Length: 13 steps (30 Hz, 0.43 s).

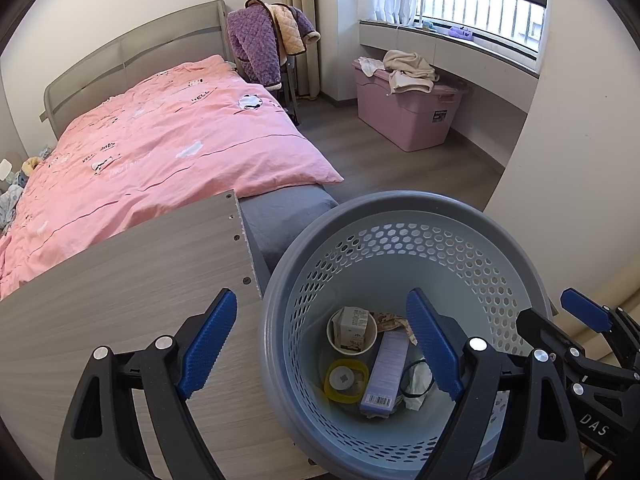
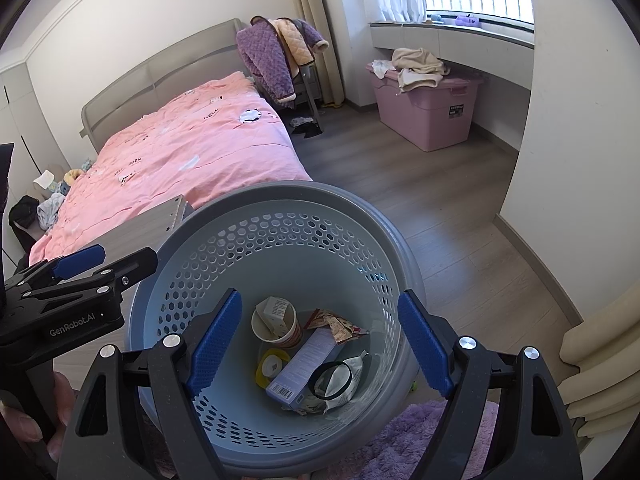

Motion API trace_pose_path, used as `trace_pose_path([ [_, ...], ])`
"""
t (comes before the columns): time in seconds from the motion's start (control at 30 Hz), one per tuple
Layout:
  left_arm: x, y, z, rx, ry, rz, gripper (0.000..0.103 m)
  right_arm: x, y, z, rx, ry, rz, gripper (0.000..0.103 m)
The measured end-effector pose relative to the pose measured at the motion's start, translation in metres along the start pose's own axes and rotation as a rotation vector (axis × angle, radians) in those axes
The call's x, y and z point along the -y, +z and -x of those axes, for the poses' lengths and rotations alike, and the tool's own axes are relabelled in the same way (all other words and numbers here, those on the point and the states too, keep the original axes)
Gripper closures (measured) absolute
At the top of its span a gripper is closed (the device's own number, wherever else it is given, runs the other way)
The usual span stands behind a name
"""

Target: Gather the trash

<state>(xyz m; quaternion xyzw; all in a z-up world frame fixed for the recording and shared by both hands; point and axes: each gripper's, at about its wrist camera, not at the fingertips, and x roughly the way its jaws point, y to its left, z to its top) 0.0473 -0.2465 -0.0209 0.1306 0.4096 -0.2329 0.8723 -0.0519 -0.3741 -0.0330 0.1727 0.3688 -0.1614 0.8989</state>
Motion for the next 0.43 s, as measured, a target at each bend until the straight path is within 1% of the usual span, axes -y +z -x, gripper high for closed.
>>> trace_pose_path([
  [0.43, -0.0001, -0.0002, -0.0002, 0.003, 0.004, 0.0, 0.02, -0.0003, 0.0, 0.0, 0.0, 0.0, 0.001, 0.024],
])
